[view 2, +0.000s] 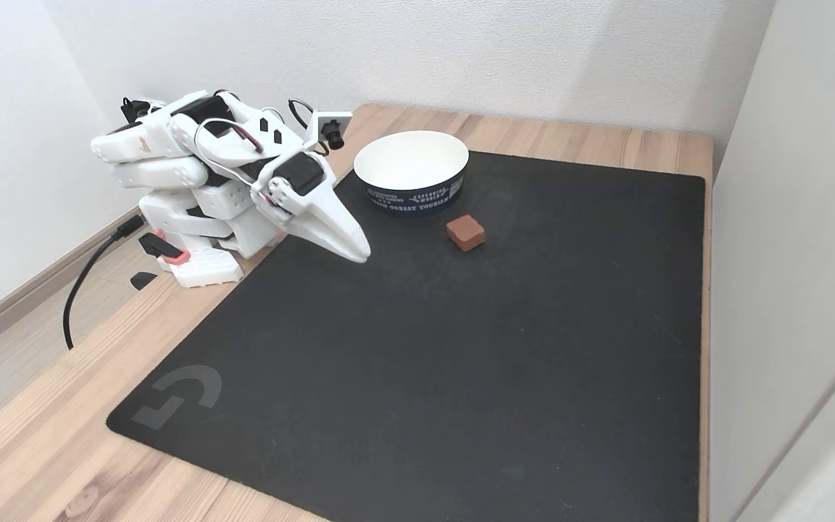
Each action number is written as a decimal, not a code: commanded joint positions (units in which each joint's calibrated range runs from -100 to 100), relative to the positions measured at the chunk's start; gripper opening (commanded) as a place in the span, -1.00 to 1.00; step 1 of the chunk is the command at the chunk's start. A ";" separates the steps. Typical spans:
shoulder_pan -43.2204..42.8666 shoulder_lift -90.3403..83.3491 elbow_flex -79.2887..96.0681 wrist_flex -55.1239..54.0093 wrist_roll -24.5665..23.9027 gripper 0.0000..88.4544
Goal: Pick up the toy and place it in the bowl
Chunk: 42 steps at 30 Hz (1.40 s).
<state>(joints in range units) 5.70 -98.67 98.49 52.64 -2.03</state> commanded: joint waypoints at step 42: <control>-22.47 87.45 -81.77 9.00 0.31 -0.95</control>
<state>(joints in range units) -15.52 -16.40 25.18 57.79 -1.98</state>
